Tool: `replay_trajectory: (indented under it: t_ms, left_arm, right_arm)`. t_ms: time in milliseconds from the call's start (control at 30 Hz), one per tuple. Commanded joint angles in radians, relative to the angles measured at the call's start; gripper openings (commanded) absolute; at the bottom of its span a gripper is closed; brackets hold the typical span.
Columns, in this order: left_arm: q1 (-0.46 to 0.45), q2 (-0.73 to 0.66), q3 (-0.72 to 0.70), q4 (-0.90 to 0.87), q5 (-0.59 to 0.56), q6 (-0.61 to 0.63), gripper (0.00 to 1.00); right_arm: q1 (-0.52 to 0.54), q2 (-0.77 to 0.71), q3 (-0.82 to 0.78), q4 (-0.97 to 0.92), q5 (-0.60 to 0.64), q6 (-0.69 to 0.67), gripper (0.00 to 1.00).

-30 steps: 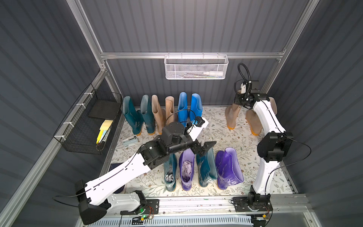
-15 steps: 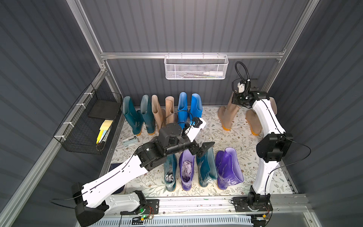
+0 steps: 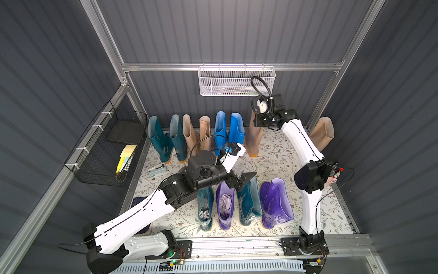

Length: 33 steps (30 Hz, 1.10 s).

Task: Match and arrange rain boots in pairs
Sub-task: Place the rain boot at the center of the board.

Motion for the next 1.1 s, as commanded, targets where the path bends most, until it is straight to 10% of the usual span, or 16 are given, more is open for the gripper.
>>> replay_trajectory:
  t_ms: [0, 1067]
  left_arm:
    - [-0.001, -0.024, -0.01, -0.008, -0.006, -0.019, 0.97]
    - [-0.001, -0.077, -0.047, -0.01, -0.032, -0.028, 0.99]
  right_arm:
    - [0.027, -0.006, 0.04, 0.026, -0.035, -0.009, 0.0]
    - [0.036, -0.058, 0.022, 0.022, -0.01, 0.012, 0.42]
